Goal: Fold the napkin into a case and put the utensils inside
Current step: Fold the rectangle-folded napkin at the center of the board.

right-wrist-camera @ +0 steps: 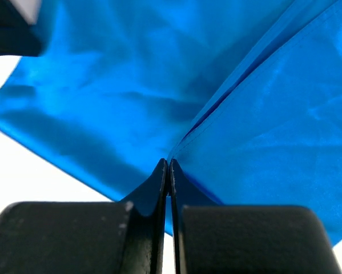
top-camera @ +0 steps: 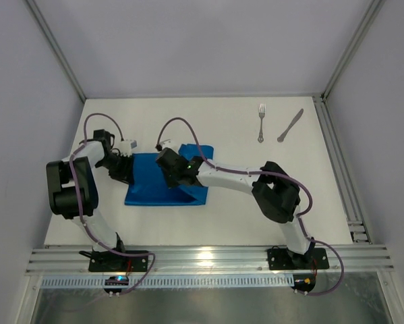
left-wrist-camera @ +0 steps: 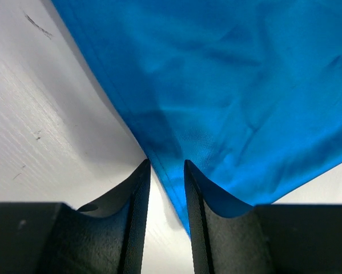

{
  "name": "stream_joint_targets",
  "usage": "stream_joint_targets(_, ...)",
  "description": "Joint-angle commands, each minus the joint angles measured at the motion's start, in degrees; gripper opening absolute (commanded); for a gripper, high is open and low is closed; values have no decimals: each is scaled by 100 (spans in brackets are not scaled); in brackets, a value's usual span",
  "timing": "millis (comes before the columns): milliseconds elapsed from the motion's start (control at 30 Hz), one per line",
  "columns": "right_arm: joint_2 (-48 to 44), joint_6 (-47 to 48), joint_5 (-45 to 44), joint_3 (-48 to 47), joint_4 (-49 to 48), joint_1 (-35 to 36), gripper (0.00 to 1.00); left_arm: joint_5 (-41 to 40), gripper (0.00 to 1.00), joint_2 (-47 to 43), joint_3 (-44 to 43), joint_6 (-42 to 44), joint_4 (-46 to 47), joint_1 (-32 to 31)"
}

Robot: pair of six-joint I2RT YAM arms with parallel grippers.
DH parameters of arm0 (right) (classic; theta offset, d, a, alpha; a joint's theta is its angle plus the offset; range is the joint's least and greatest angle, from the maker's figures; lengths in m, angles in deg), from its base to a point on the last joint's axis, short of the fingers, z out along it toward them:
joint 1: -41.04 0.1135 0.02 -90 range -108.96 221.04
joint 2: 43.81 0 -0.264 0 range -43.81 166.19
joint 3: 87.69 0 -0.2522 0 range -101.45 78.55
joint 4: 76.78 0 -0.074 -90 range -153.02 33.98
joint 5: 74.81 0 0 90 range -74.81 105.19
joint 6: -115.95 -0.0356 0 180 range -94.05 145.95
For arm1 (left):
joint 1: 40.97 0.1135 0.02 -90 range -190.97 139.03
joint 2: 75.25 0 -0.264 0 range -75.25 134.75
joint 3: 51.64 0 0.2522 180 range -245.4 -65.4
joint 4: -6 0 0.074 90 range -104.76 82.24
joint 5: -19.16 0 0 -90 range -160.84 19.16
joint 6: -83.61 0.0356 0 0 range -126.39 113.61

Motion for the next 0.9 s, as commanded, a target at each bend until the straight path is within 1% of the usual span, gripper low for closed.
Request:
stream_joint_targets(0, 101, 493, 323, -352, -546, 157, 4, 117, 31, -101, 176, 116, -101, 19)
stream_joint_targets(33, 127, 546, 358, -413, -599, 193, 4, 108, 30, -84, 194, 116, -92, 19)
stream_joint_targets(167, 171, 687, 674, -396, -1134, 360, 4, 125, 22, -39, 203, 89, -40, 28)
stream_joint_targets(300, 346, 871, 929, -510, -1390, 500, 4, 160, 18, -22, 212, 89, -22, 37)
stream_joint_targets(533, 689, 705, 1316, -827, -1715, 527, 4, 204, 17, -22, 194, 116, -13, 107)
stream_joint_targets(600, 733, 661, 1597, -853, -1856, 544, 4, 222, 17, -13, 194, 125, -22, 124)
stream_joint_targets(867, 1076, 398, 1888, -1020, -2190, 623, 4, 240, 16, 13, 177, 142, -22, 142)
